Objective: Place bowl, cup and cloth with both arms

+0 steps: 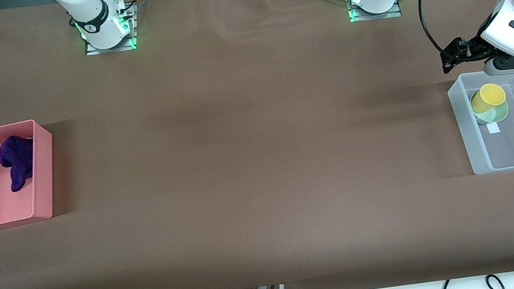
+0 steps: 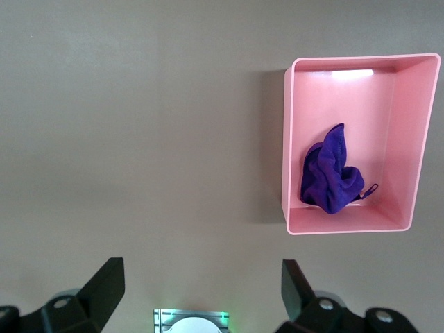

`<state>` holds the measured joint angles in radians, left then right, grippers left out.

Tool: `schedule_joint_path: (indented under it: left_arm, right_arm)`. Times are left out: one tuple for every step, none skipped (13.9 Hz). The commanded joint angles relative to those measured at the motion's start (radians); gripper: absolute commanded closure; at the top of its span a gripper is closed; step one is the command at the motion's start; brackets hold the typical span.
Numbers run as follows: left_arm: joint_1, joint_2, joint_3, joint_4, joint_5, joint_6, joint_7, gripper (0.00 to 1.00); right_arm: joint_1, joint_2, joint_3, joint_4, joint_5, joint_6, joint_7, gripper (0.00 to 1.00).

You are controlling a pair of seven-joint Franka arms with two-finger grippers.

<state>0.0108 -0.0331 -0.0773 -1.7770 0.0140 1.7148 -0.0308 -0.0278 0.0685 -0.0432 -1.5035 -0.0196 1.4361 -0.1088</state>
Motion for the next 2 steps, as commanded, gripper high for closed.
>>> schedule_joint_path:
  left_arm:
    - [-0.022,0.004,0.019,0.019,-0.006,-0.018,-0.006,0.00]
    - [-0.022,0.004,0.019,0.018,-0.006,-0.020,-0.004,0.00]
  right_arm:
    - [0.002,0.004,0.003,0.014,-0.011,-0.002,0.005,0.00]
    - [0.002,0.004,0.003,0.014,-0.011,-0.002,0.003,0.00]
